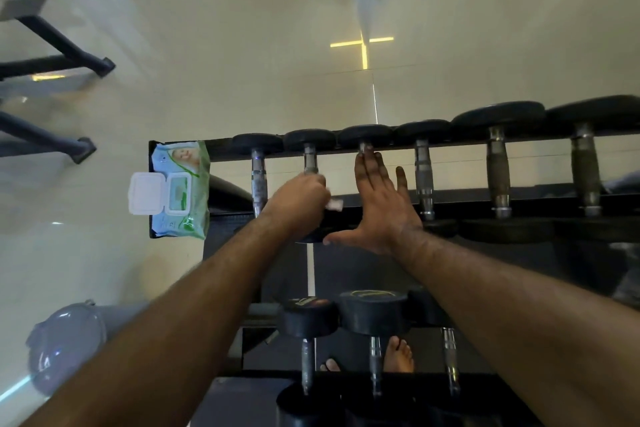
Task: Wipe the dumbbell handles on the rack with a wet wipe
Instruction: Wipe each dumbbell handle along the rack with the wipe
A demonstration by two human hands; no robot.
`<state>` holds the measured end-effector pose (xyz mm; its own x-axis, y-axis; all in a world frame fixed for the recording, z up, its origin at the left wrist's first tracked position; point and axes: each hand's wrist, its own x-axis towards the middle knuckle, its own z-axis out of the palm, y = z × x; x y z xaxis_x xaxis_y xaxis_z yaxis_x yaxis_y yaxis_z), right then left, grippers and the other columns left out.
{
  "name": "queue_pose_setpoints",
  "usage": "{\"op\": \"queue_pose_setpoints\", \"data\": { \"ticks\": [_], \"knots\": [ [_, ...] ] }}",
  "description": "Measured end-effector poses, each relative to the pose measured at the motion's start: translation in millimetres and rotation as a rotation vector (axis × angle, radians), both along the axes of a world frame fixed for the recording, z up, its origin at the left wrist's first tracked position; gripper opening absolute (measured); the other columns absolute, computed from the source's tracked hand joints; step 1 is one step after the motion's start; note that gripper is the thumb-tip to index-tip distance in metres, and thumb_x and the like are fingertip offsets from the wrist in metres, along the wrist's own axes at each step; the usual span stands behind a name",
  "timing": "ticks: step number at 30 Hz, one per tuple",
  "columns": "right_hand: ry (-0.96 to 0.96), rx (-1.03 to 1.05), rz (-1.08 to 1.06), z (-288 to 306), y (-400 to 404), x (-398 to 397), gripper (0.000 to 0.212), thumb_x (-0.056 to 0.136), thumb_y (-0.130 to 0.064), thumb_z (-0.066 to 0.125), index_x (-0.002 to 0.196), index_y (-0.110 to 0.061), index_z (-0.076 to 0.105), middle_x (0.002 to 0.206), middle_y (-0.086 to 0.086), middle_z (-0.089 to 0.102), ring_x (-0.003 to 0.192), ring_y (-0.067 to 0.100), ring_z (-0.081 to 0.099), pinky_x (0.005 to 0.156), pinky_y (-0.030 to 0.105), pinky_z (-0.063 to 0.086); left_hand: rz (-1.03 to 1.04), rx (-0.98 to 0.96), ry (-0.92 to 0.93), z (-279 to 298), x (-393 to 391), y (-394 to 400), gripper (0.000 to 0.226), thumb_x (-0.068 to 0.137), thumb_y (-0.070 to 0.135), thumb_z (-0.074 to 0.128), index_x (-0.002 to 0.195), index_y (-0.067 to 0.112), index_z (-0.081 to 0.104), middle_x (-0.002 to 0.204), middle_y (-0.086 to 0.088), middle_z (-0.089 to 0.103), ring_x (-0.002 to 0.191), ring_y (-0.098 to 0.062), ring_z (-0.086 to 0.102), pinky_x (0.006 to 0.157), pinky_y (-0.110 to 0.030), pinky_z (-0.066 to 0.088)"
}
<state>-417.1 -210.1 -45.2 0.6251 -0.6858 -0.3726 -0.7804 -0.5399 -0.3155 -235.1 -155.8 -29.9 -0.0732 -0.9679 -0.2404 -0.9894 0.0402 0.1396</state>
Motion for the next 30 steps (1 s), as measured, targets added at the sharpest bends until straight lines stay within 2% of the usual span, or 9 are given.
{"op": "queue_pose_setpoints", "data": {
  "ticks": [2, 7, 11, 16, 18, 20, 22, 25, 30],
  "knots": [
    [0.001, -0.008, -0.002, 0.5, 0.1, 0.1, 0.166, 0.058, -0.106, 0.056, 0.159, -0.017, -0.041, 0.163, -0.002, -0.053, 0.156, 0.018, -0.041, 0.131, 0.061, -0.008, -0.026, 0.015, 0.053, 9.4, 3.8, 13.4, 0.012, 0.093, 0.019, 0.073, 0.103, 0.015, 0.078, 0.103, -0.001, 0.066, 0.089, -0.014, 0.054, 0.075, -0.026, 0.038],
    [0.015, -0.005, -0.007, 2.0, 1.1, 1.9, 0.165, 0.059, -0.106, 0.057, 0.159, -0.018, -0.041, 0.161, -0.004, -0.055, 0.155, 0.018, -0.041, 0.131, 0.060, -0.009, 0.199, -0.518, 0.042, 12.2, 26.7, 6.0, 0.012, 0.083, 0.004, 0.073, 0.094, 0.004, 0.075, 0.094, -0.012, 0.069, 0.084, -0.030, 0.062, 0.069, -0.037, 0.051],
    [0.007, -0.011, -0.013, 1.1, 0.8, 2.4, 0.165, 0.059, -0.106, 0.057, 0.158, -0.019, -0.041, 0.162, -0.004, -0.054, 0.155, 0.018, -0.041, 0.131, 0.059, -0.010, 0.024, -0.381, -0.008, -10.5, 23.2, 1.9, 0.033, 0.077, 0.004, 0.082, 0.109, 0.004, 0.076, 0.115, -0.013, 0.071, 0.102, -0.032, 0.063, 0.088, -0.043, 0.057],
    [0.010, -0.017, -0.011, -0.7, 1.5, 2.8, 0.164, 0.059, -0.105, 0.058, 0.158, -0.019, -0.041, 0.162, -0.004, -0.053, 0.155, 0.017, -0.041, 0.131, 0.059, -0.009, -0.175, -0.005, 0.159, -0.2, 23.8, 18.7, 0.022, 0.090, 0.015, 0.071, 0.111, 0.015, 0.079, 0.110, -0.003, 0.066, 0.105, -0.023, 0.059, 0.087, -0.036, 0.051],
    [0.017, -0.020, -0.016, -0.7, 1.2, 2.8, 0.164, 0.060, -0.105, 0.058, 0.158, -0.019, -0.042, 0.162, -0.004, -0.054, 0.155, 0.018, -0.041, 0.131, 0.059, -0.010, -0.084, -0.065, 0.269, 7.2, 25.5, 17.8, 0.022, 0.094, 0.015, 0.067, 0.113, 0.017, 0.079, 0.109, 0.000, 0.067, 0.100, -0.018, 0.062, 0.084, -0.031, 0.050],
    [0.030, -0.020, -0.012, 0.8, 1.9, 3.1, 0.163, 0.060, -0.106, 0.056, 0.158, -0.019, -0.042, 0.162, -0.003, -0.054, 0.156, 0.019, -0.041, 0.131, 0.059, -0.009, 0.135, -0.333, 0.355, 9.1, 32.1, 8.4, 0.022, 0.094, 0.010, 0.067, 0.112, 0.014, 0.079, 0.105, -0.002, 0.069, 0.094, -0.016, 0.062, 0.082, -0.029, 0.051],
    [0.041, -0.021, -0.018, 2.2, 2.9, 3.9, 0.163, 0.060, -0.107, 0.054, 0.158, -0.019, -0.041, 0.161, -0.003, -0.055, 0.156, 0.020, -0.041, 0.131, 0.060, -0.010, 0.280, -0.495, 0.240, 5.6, 37.1, -4.3, 0.018, 0.092, 0.007, 0.068, 0.106, 0.010, 0.079, 0.099, -0.006, 0.069, 0.090, -0.022, 0.062, 0.076, -0.036, 0.055],
    [0.050, -0.021, -0.027, 3.6, 3.3, 4.8, 0.163, 0.060, -0.107, 0.054, 0.158, -0.019, -0.041, 0.161, -0.003, -0.055, 0.155, 0.020, -0.041, 0.131, 0.060, -0.010, 0.221, -0.454, 0.160, -5.8, 33.5, -8.3, 0.021, 0.089, 0.006, 0.074, 0.110, 0.004, 0.076, 0.105, -0.012, 0.069, 0.094, -0.031, 0.063, 0.077, -0.045, 0.058],
    [0.042, -0.017, -0.022, 4.8, 4.3, 3.9, 0.163, 0.061, -0.105, 0.056, 0.158, -0.019, -0.042, 0.161, -0.004, -0.054, 0.156, 0.020, -0.040, 0.131, 0.060, -0.010, 0.149, -0.089, 0.409, 1.5, 29.7, 27.6, 0.029, 0.096, 0.012, 0.069, 0.123, 0.015, 0.077, 0.120, -0.001, 0.067, 0.112, -0.016, 0.061, 0.098, -0.031, 0.050]
  ]
}}
